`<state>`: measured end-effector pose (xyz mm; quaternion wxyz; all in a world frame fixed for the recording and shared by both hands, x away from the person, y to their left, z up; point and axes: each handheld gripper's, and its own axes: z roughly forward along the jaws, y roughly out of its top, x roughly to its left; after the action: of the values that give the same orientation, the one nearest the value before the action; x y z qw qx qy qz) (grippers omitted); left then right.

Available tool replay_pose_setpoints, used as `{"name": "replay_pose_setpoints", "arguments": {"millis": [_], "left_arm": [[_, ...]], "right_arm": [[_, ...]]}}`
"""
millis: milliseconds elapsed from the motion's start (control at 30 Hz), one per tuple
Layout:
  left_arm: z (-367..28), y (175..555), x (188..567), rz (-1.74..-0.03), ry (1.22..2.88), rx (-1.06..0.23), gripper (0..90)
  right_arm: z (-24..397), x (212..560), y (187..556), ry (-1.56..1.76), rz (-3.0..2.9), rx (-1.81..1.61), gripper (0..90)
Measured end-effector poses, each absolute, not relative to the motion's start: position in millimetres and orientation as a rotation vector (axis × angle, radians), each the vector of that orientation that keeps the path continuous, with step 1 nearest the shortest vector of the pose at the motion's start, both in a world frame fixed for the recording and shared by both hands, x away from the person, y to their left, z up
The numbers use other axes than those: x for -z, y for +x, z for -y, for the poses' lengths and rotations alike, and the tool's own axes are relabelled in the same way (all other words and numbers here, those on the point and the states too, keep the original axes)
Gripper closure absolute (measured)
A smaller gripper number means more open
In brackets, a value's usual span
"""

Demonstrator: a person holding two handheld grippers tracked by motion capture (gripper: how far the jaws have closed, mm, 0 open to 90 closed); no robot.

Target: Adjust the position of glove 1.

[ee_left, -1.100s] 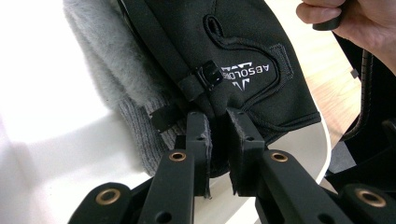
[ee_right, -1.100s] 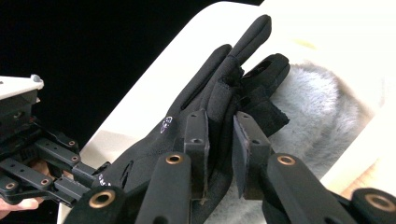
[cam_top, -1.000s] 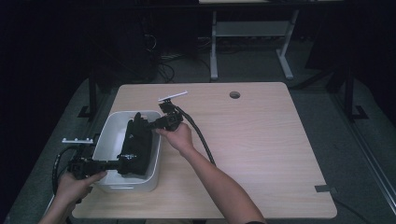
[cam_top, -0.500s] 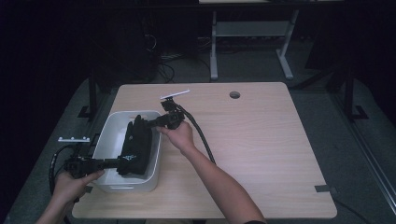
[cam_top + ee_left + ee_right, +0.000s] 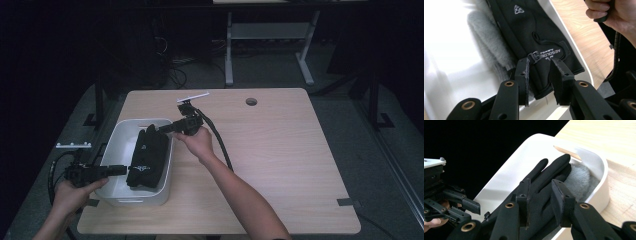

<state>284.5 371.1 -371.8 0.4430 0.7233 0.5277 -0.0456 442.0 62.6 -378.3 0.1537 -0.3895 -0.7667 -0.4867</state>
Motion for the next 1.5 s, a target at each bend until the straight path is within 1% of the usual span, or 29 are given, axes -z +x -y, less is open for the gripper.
{"name": "replay_pose_setpoints", "arguments": {"millis": [500, 800, 867, 1033, 1500], "left_arm": [[-361, 287, 359, -1.266, 1.790, 0.106, 67.5], [-345, 289, 353, -1.232, 1.794, 0.113, 66.5], [-343, 290, 352, -1.227, 1.799, 0.113, 64.5], [-337, 292, 349, -1.216, 1.792, 0.120, 63.2], [-324, 295, 347, -1.184, 1.796, 0.139, 62.4]], "right_arm": [[-47, 369, 440, -1.100, 2.201, 1.408, 63.5], [-28, 360, 436, -1.099, 2.194, 1.443, 59.9], [-23, 359, 436, -1.108, 2.191, 1.450, 59.4], [-14, 357, 435, -1.126, 2.179, 1.467, 58.3], [6, 351, 432, -1.138, 2.159, 1.501, 54.4]]}}
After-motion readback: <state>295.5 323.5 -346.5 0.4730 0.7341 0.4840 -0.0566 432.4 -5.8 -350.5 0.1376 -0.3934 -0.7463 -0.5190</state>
